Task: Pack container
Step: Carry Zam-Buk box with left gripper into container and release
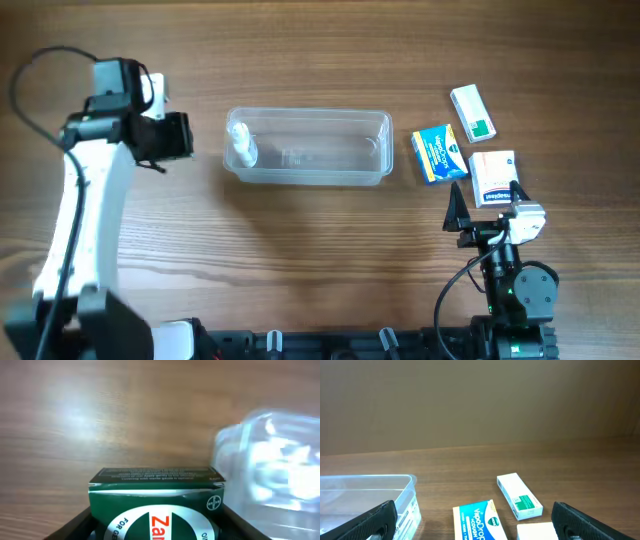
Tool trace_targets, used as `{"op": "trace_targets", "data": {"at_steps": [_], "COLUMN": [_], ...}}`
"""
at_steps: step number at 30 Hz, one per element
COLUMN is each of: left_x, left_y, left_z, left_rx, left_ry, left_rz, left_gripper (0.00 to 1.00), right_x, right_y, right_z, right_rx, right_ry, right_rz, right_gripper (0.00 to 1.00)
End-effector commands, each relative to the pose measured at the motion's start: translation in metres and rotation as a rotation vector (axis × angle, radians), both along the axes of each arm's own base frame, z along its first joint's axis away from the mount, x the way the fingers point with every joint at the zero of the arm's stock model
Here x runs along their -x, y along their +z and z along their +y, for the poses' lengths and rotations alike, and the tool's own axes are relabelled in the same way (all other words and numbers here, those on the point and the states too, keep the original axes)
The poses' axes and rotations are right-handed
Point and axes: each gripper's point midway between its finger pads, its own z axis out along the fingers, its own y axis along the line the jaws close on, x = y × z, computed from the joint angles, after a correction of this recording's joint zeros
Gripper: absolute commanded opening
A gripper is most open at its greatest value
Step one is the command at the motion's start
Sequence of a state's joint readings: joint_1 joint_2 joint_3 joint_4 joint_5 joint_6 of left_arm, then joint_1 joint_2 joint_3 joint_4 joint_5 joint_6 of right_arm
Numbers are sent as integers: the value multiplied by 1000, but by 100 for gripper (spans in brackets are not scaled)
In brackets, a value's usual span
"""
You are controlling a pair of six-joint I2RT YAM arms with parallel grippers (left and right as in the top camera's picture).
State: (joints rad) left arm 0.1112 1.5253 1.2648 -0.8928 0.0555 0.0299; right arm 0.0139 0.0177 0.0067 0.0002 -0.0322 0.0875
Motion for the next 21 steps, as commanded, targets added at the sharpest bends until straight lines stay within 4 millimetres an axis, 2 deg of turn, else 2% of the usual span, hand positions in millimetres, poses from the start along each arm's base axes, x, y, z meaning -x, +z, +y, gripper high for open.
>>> {"op": "trace_targets", "data": {"at_steps": [1,2,5,10,13,15,17,21], "left_x": [1,1,3,10,13,12,11,5], "left_y": [56,61,78,83,85,82,70,38], "left_z": [-31,-37,-72,-136,-164,-182,-194,-213], "left_rx": [62,66,98,155,187,184,163,133], "left_ry": [-44,-56,-112,-228,-260,-274,-271,-297], "left_rz": [-139,-152,-199,-215,-226,-230,-209,-142], "left_gripper": [60,60,60,61,60,60,60,60], "right_x": [0,0,0,0,0,0,0,0], "right_y": [1,1,1,1,1,1,1,1], "right_z": [-3,-3,-3,-3,-3,-3,-3,-3], "right_rx": [7,7,7,7,7,7,7,7], "right_ry": [-13,-13,-13,-13,-13,-13,-13,-13], "right_rz": [-5,-5,-5,-5,-5,-5,-5,-5], "right_gripper": [100,100,100,100,100,100,100,100]}}
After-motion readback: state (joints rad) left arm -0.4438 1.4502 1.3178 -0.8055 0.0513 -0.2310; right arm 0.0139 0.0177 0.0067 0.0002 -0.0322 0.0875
